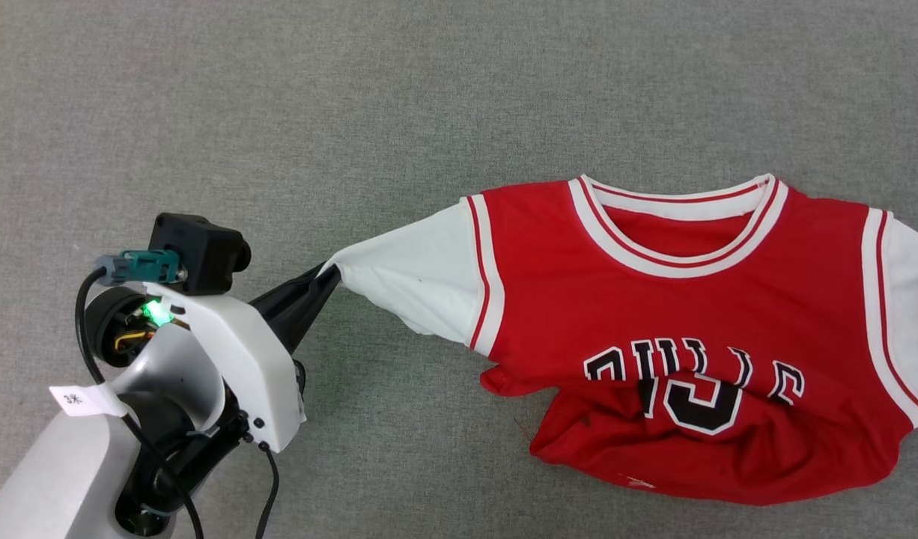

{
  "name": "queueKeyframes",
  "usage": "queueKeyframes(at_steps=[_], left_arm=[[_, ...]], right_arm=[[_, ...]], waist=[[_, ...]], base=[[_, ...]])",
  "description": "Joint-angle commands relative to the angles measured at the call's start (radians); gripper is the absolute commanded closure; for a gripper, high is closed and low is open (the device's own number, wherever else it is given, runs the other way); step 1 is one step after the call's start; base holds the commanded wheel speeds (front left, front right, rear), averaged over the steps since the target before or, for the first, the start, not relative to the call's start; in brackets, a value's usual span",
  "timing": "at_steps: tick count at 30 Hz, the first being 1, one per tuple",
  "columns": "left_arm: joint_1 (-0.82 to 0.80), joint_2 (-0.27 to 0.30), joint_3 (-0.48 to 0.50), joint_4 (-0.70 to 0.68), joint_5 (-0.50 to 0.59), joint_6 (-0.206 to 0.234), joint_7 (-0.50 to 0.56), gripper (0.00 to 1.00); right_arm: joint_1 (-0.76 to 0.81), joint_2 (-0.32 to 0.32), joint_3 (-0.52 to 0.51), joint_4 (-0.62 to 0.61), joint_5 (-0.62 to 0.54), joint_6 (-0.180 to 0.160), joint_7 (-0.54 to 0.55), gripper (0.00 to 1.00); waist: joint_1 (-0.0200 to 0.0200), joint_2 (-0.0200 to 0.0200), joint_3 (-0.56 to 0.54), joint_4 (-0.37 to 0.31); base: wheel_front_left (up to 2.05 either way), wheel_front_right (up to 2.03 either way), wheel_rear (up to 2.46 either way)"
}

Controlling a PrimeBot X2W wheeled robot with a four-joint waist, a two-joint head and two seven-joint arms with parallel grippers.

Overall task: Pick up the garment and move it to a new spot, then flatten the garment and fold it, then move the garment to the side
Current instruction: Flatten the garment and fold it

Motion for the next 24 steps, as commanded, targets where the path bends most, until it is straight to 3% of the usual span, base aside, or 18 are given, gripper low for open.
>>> queueKeyframes(at_steps=[1, 2, 16, 24], left_arm=[[0.001, -0.001, 0.002, 0.004, 0.002, 0.002, -0.006, 1.00], [0.001, 0.002, 0.004, 0.009, 0.005, 0.004, -0.007, 1.00], [0.001, 0.013, 0.047, 0.093, 0.030, 0.007, -0.097, 1.00], [0.004, 0.026, 0.094, 0.096, 0.057, 0.037, -0.160, 1.00]], right_arm=[[0.045, 0.039, 0.039, 0.038, 0.012, 0.003, 0.010, 0.72], [0.051, 0.039, 0.047, 0.046, 0.018, 0.004, 0.008, 1.00], [-0.022, -0.010, 0.034, 0.013, 0.054, 0.001, -0.209, 1.00], [-0.061, -0.047, 0.026, -0.048, 0.061, 0.001, -0.327, 1.00]], waist=[[0.0000, 0.0000, -0.002, -0.001], [0.0000, 0.0000, -0.004, -0.002], [0.0000, 0.0000, -0.145, -0.050], [0.0000, 0.0000, -0.263, -0.076]], base=[[0.00, 0.00, 0.00], [0.00, 0.00, 0.00], [0.00, 0.00, 0.00], [0.00, 0.00, 0.00]])
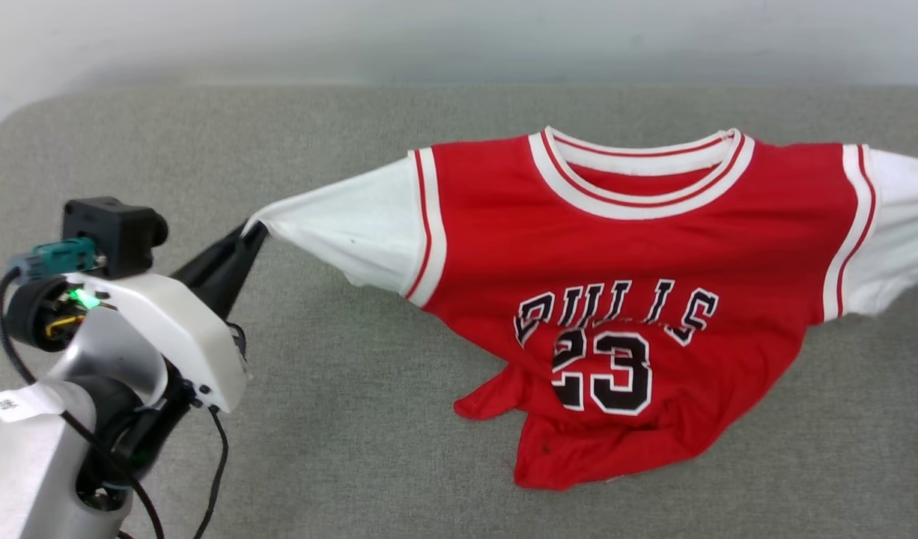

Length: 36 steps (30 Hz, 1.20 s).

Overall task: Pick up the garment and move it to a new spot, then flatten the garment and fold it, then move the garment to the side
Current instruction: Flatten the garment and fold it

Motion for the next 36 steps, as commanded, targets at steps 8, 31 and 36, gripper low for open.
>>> queueKeyframes(at_steps=[8, 31, 36], left_arm=[[-0.005, 0.040, 0.088, -0.053, 0.040, 0.049, -0.080, 1.00], [-0.094, 0.130, 0.275, -0.142, 0.081, 0.068, -0.241, 1.00], [-0.214, 0.146, 0.270, -0.065, 0.069, 0.031, -0.256, 1.00]], right_arm=[[-0.059, -0.037, -0.007, -0.090, 0.007, -0.002, -0.084, 1.00], [-0.143, -0.001, -0.009, -0.293, -0.035, -0.002, -0.132, 1.00], [-0.233, -0.011, 0.010, -0.260, -0.051, -0.002, -0.157, 1.00]], waist=[[0.0001, 0.0000, -0.114, -0.025], [0.0001, 0.0000, -0.161, -0.041], [0.0001, 0.0000, -0.088, -0.045]], base=[[0.00, 0.00, 0.00], [0.00, 0.00, 0.00], [0.00, 0.00, 0.00]])
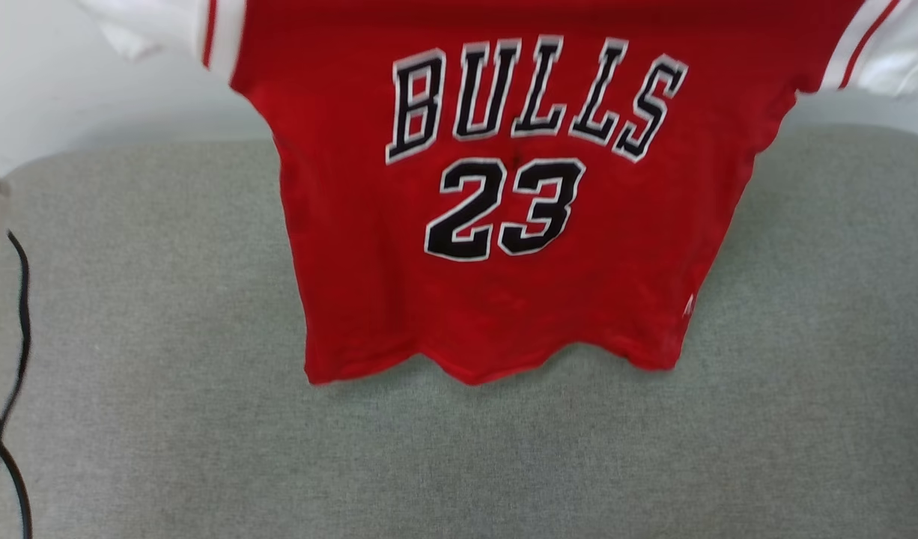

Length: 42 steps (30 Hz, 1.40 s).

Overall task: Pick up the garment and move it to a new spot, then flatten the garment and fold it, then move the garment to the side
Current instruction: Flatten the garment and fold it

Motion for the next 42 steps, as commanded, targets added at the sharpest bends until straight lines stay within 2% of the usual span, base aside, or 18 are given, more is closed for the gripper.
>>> queueKeyframes(at_steps=[1, 6, 12, 18, 26, 29, 32, 35, 42], left_arm=[[-0.057, 0.007, 0.005, 0.035, -0.004, -0.007, -0.012, 1.00], [-0.233, 0.014, -0.025, 0.130, -0.002, -0.054, -0.023, 1.00], [-0.476, 0.006, -0.084, 0.266, 0.032, -0.107, -0.039, 1.00], [-0.732, -0.026, -0.169, 0.391, 0.090, -0.159, -0.064, 1.00], [-1.010, -0.110, -0.228, 0.614, 0.147, -0.176, -0.183, 1.00], [-1.040, -0.148, -0.256, 0.695, 0.150, -0.183, -0.220, 1.00], [-1.035, -0.169, -0.279, 0.750, 0.151, -0.191, -0.266, 1.00], [-0.988, -0.192, -0.298, 0.796, 0.139, -0.197, -0.302, 1.00], [-0.814, -0.235, -0.327, 0.856, 0.096, -0.203, -0.377, 1.00]], right_arm=[[-0.051, -0.013, -0.006, 0.023, -0.011, -0.002, -0.015, 1.00], [-0.189, -0.023, 0.003, 0.092, -0.036, -0.003, -0.061, 1.00], [-0.392, -0.007, -0.011, 0.206, -0.083, -0.003, -0.138, 1.00], [-0.605, 0.003, -0.019, 0.307, -0.136, -0.003, -0.203, 1.00], [-0.832, 0.028, -0.067, 0.470, -0.229, -0.003, -0.324, 1.00], [-0.875, 0.061, -0.106, 0.545, -0.226, -0.002, -0.368, 1.00], [-0.879, 0.082, -0.100, 0.600, -0.232, -0.002, -0.413, 1.00], [-0.843, 0.090, -0.089, 0.651, -0.225, -0.002, -0.454, 1.00], [-0.695, 0.114, -0.039, 0.735, -0.126, -0.002, -0.523, 1.00]], waist=[[0.0001, 0.0000, 0.055, -0.002], [0.0001, 0.0000, 0.165, -0.004], [0.0001, 0.0000, 0.298, -0.006], [0.0001, 0.0000, 0.433, 0.000], [0.0001, 0.0000, 0.552, 0.004], [0.0001, 0.0000, 0.568, 0.010], [0.0001, 0.0000, 0.576, 0.013], [0.0001, 0.0000, 0.572, 0.017], [0.0001, 0.0000, 0.518, 0.024]], base=[[0.00, 0.00, 0.00], [0.00, 0.00, 0.00], [0.00, 0.00, 0.00], [0.00, 0.00, 0.00], [0.00, 0.00, 0.00], [0.00, 0.00, 0.00], [0.00, 0.00, 0.00], [0.00, 0.00, 0.00], [0.00, 0.00, 0.00]])
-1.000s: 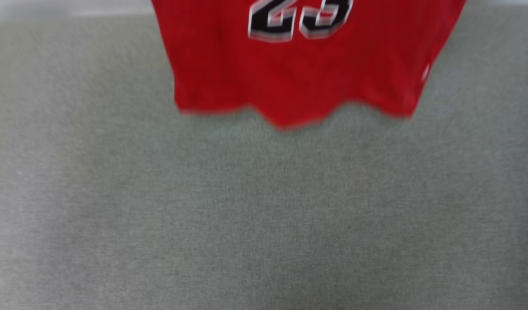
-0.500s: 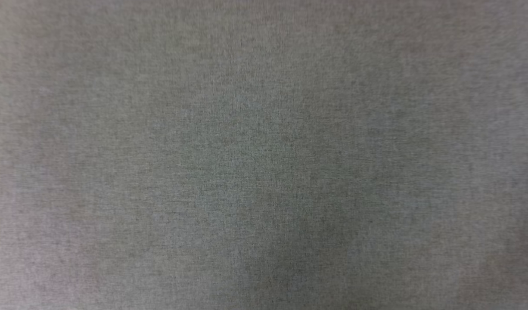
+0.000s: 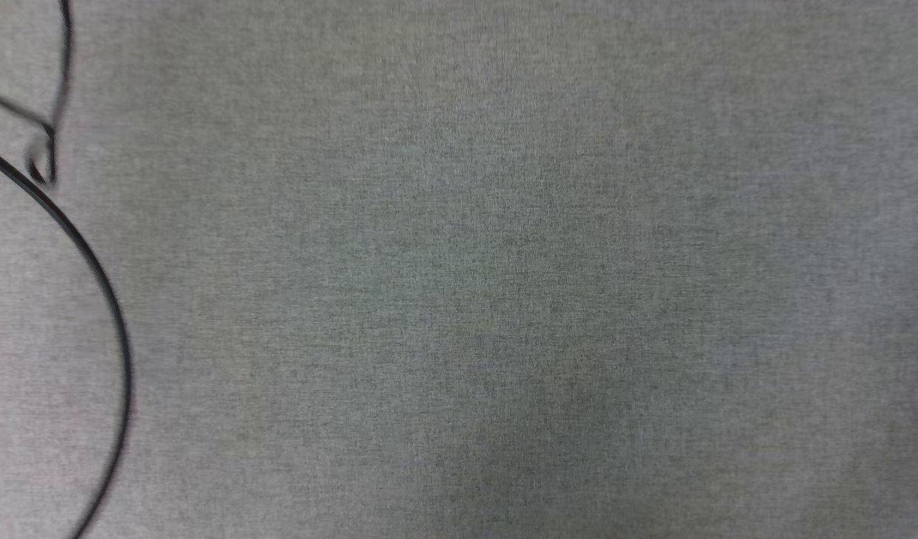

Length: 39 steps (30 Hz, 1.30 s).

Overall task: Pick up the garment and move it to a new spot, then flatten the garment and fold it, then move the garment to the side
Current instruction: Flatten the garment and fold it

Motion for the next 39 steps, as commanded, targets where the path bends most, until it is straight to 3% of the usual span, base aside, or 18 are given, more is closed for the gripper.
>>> queueKeyframes(at_steps=[1, 9, 21, 28, 39], left_arm=[[0.078, -0.012, -0.010, 0.011, -0.012, 0.000, -0.021, 1.00], [0.342, -0.034, -0.049, -0.005, -0.052, -0.005, -0.048, 1.00], [0.762, -0.041, -0.108, -0.001, -0.106, 0.009, -0.045, 1.00], [0.942, -0.027, -0.122, 0.013, -0.115, 0.030, -0.054, 1.00], [1.136, -0.019, -0.156, -0.021, -0.136, 0.057, -0.031, 1.00]], right_arm=[[0.066, -0.001, 0.016, 0.015, 0.035, -0.002, -0.022, 1.00], [0.316, -0.008, 0.091, 0.021, 0.145, -0.002, -0.050, 1.00], [0.761, -0.055, 0.272, -0.090, 0.348, -0.002, -0.015, 1.00], [0.957, -0.101, 0.307, -0.095, 0.379, -0.002, -0.038, 1.00], [1.151, -0.113, 0.337, -0.101, 0.460, -0.002, -0.015, 1.00]], waist=[[-0.0002, 0.0000, -0.034, 0.002], [-0.0002, 0.0000, -0.142, -0.002], [-0.0002, 0.0000, -0.331, -0.011], [-0.0002, 0.0000, -0.425, -0.012], [-0.0002, 0.0000, -0.551, -0.015]], base=[[0.00, 0.00, 0.00], [0.00, 0.00, 0.00], [0.00, 0.00, 0.00], [0.00, 0.00, 0.00], [0.00, 0.00, 0.00]])
